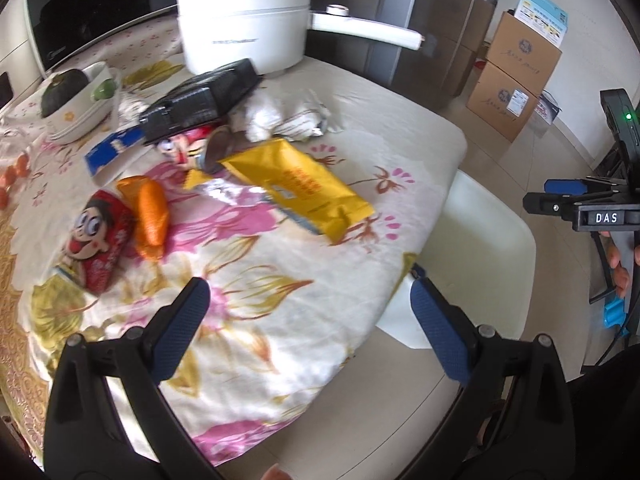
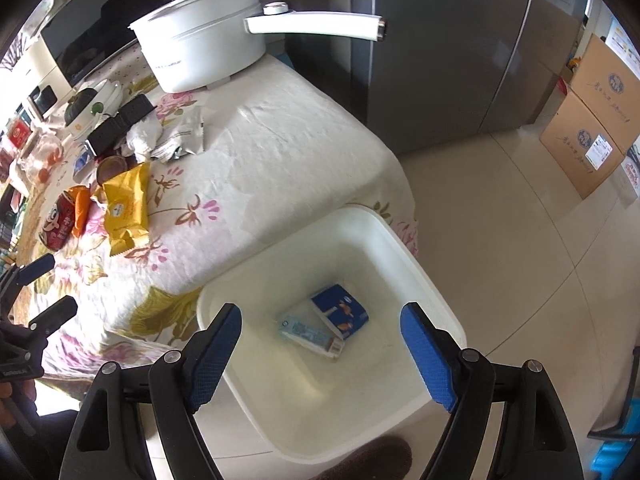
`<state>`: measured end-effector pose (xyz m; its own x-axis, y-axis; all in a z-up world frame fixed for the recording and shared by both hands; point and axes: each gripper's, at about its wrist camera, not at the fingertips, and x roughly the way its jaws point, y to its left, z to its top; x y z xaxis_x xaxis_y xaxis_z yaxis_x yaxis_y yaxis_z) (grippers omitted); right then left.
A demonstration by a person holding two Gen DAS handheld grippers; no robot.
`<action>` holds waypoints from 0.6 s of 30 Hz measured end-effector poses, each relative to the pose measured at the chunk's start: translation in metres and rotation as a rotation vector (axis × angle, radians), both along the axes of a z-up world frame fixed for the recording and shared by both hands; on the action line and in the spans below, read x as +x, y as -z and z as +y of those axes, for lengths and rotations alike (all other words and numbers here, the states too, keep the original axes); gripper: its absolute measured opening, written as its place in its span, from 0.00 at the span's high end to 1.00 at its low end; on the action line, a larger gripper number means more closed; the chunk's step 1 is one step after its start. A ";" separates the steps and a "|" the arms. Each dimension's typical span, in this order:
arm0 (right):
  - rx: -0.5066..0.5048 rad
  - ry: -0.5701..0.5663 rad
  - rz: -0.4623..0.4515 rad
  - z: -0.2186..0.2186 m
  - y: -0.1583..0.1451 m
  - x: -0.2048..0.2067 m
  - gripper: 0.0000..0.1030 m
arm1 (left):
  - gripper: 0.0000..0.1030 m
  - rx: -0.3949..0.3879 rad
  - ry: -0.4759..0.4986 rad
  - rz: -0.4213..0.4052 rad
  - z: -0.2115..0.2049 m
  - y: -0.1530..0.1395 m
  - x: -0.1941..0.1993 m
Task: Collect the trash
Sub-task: 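Grasp the red cartoon can with the left tool while the right tool grasps the yellow packet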
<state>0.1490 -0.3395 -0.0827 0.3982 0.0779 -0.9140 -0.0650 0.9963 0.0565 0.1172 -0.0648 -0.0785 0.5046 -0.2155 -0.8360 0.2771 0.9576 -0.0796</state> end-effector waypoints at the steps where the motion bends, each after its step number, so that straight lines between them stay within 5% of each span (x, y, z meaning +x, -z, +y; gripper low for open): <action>1: 0.003 -0.008 -0.005 0.006 -0.002 0.001 0.19 | 0.03 0.005 -0.011 0.002 0.006 0.000 0.000; 18: 0.018 -0.106 -0.053 0.099 -0.014 0.029 0.18 | 0.03 -0.013 -0.237 0.048 0.131 -0.006 0.037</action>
